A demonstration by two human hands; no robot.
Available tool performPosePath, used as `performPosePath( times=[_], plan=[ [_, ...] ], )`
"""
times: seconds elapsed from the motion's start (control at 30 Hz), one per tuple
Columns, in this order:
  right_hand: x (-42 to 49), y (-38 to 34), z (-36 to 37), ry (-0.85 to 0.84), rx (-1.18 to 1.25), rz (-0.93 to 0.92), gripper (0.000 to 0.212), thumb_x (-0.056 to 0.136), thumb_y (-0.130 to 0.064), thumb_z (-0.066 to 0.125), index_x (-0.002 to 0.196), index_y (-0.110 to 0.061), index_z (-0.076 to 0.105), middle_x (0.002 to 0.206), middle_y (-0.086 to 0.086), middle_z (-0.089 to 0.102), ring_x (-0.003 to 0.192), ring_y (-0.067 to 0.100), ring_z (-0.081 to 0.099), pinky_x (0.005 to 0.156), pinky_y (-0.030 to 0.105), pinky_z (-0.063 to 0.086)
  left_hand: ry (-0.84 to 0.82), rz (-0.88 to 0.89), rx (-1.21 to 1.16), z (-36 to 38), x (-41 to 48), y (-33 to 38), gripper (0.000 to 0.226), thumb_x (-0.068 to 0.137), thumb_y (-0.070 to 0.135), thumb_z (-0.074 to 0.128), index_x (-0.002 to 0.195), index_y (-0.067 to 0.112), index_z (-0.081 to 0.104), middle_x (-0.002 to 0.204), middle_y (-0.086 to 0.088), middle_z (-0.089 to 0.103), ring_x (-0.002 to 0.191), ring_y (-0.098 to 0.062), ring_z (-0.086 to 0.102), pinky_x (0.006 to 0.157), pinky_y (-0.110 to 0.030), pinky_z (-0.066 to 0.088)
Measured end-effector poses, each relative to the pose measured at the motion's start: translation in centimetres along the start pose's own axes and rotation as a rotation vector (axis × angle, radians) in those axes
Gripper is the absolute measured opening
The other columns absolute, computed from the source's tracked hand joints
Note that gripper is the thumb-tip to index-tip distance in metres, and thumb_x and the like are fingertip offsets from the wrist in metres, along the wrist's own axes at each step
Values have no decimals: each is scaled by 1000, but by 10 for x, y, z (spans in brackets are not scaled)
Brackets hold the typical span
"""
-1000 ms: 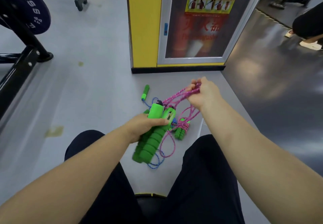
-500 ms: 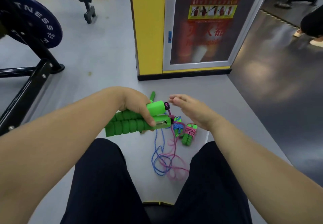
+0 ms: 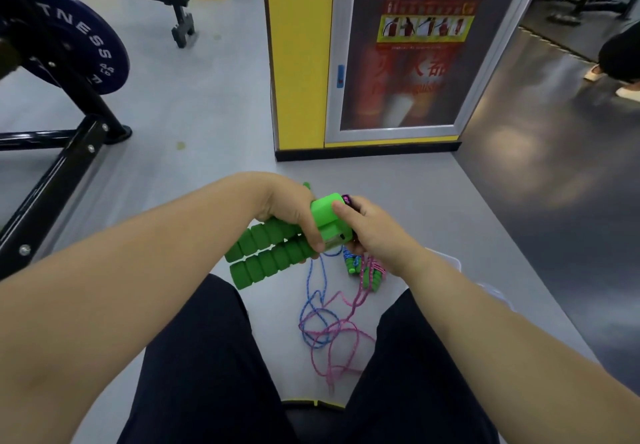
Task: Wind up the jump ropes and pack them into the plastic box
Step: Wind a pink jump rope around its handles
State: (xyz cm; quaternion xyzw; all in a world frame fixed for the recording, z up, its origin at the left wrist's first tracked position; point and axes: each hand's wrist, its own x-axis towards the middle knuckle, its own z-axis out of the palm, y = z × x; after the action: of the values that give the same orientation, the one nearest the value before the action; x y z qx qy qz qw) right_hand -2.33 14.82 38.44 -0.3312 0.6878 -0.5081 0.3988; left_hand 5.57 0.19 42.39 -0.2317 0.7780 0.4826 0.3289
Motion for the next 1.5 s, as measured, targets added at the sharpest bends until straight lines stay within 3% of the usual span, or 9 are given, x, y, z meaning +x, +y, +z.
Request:
performPosePath(
  times=[0.23, 0.33, 0.47, 0.73, 0.97, 1.2, 1.3, 1.43, 1.5],
  plan=[
    [4, 2, 2, 58, -102, -8, 43, 91, -50, 47, 109, -11, 50, 77, 1, 50, 60, 12, 46, 49, 23, 38, -22, 16, -17, 7, 2, 5, 17, 77, 0, 70, 93, 1, 64, 86, -13, 71, 82, -29, 68, 86, -44, 55],
    [5, 4, -1, 39, -23, -43, 43, 88, -47, 52, 107, -8, 51, 88, 8, 57, 77, 19, 56, 69, 36, 48, -20, 52, -90, 12, 2, 3, 20, 79, 1, 69, 99, 2, 63, 92, -14, 70, 82, -29, 67, 83, -41, 56],
    [4, 2, -5, 45, -24, -89, 35, 90, -43, 51, 102, -9, 50, 77, 1, 54, 58, 6, 53, 53, 18, 43, -33, 83, -221, 14, -1, -13, 34, 75, 10, 73, 106, 5, 61, 100, -15, 69, 89, -30, 66, 87, -45, 53],
    [9, 5, -3, 139, -118, -191, 26, 90, -40, 53, 94, -14, 51, 79, -2, 54, 70, 11, 53, 63, 25, 47, -58, 6, -344, 27, -7, -28, 12, 85, 3, 60, 96, 5, 63, 92, -15, 71, 76, -27, 70, 72, -41, 59],
    [12, 11, 4, 231, -124, -215, 22, 87, -44, 57, 83, -23, 52, 73, -6, 53, 69, 11, 51, 68, 34, 46, -96, 20, -419, 33, -6, -34, 21, 88, -3, 52, 108, 2, 58, 100, -15, 71, 88, -30, 67, 87, -45, 53],
    [20, 17, -9, 383, -79, -135, 52, 86, -56, 51, 120, -17, 46, 105, -3, 57, 94, 11, 58, 85, 26, 48, -77, 70, -589, 38, 3, -42, 22, 89, -5, 46, 102, 4, 61, 91, -12, 72, 79, -25, 70, 78, -39, 56],
    [14, 26, -17, 599, -205, -134, 36, 86, -58, 49, 86, -22, 52, 84, -7, 54, 78, 10, 51, 74, 27, 43, -55, 56, -666, 41, 9, -51, 21, 89, -3, 45, 103, 4, 60, 90, -11, 72, 78, -25, 71, 80, -41, 55],
    [-1, 32, -7, 147, -26, 256, 40, 86, -53, 53, 89, -15, 64, 80, -1, 63, 57, 13, 48, 54, 25, 36, -71, 63, -730, 45, 15, -53, 23, 81, 1, 50, 101, 5, 60, 90, -11, 73, 79, -25, 71, 81, -40, 55],
    [-3, 34, 0, 57, 191, 316, 29, 86, -41, 61, 91, -13, 65, 79, -1, 62, 50, 9, 47, 46, 20, 35, -78, 54, -719, 50, 18, -50, 21, 85, 0, 48, 103, 5, 59, 91, -12, 72, 80, -26, 71, 81, -41, 55]
  ],
)
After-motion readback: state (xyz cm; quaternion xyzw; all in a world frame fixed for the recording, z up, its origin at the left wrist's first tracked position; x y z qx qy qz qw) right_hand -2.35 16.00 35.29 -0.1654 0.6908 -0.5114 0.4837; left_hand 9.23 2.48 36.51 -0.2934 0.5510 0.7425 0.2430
